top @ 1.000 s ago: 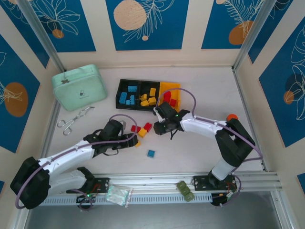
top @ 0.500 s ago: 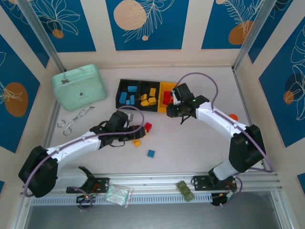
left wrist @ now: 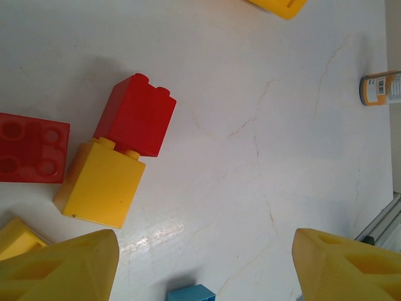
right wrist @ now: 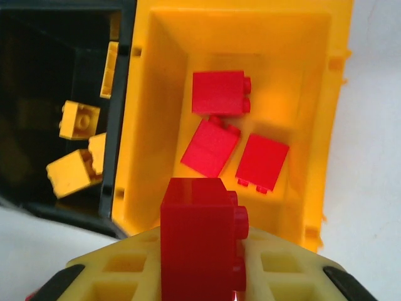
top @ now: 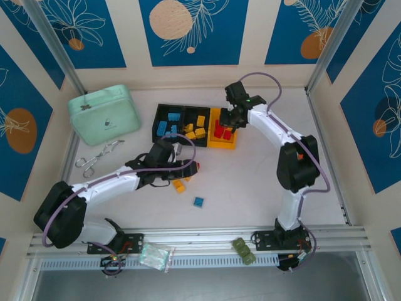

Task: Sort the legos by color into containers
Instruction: Place the lego in the container.

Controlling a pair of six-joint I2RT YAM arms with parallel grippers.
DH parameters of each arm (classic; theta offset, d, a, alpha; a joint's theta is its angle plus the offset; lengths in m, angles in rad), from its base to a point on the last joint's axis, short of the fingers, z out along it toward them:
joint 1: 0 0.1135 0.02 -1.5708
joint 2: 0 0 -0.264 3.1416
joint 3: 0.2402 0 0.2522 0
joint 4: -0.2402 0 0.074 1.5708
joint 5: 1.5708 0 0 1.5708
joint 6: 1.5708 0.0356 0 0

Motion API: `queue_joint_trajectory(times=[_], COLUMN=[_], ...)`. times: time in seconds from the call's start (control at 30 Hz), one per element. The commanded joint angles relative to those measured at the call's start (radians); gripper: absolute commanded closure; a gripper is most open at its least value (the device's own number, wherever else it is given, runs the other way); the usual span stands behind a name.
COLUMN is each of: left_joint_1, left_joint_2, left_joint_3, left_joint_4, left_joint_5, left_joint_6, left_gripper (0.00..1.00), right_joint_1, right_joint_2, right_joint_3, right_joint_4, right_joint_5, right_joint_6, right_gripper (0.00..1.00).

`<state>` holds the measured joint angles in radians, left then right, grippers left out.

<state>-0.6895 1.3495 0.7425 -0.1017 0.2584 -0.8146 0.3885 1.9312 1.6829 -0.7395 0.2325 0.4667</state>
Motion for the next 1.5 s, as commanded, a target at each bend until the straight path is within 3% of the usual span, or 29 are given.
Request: queue_joint_trajectory(times=[0.0,0.3,0.83,1.17,1.47], left_joint_1=[0.002,0.003,0.003,0.003,0.004], left_joint_2=[-0.037,-0.069,-0.093,-0.119,-0.159], left_joint_3=[-0.027,-0.073,-0.117,-0.141,-0.141], left_joint_4=[0.007,0.009,0.023,0.019,-0.022], left_joint_5=[0.004,-0.004,-0.010,-0.022,-0.048], left_joint_6=[-0.010,-0.023,-0.038,-0.046,-0.036], left_gripper=[0.27,0.27,0.27,0.27,0.27], right_joint_1=[0.004,0.033,0.058,0.080,0.121], right_joint_2=[0.086,0.293,0.472,0.455,0.285], right_joint_3=[0.117,0.354,0.547,0.552,0.493], right_joint_4=[-0.116,-0.272,-0.385,-0.381,-0.348], right_joint_5=[0.066,0.253,0.378,0.388,0.408], right_joint_6=[0.032,0.066,0.060,0.068,0.070], right_gripper=[0.78,0.75,0.68,0.62,0.52])
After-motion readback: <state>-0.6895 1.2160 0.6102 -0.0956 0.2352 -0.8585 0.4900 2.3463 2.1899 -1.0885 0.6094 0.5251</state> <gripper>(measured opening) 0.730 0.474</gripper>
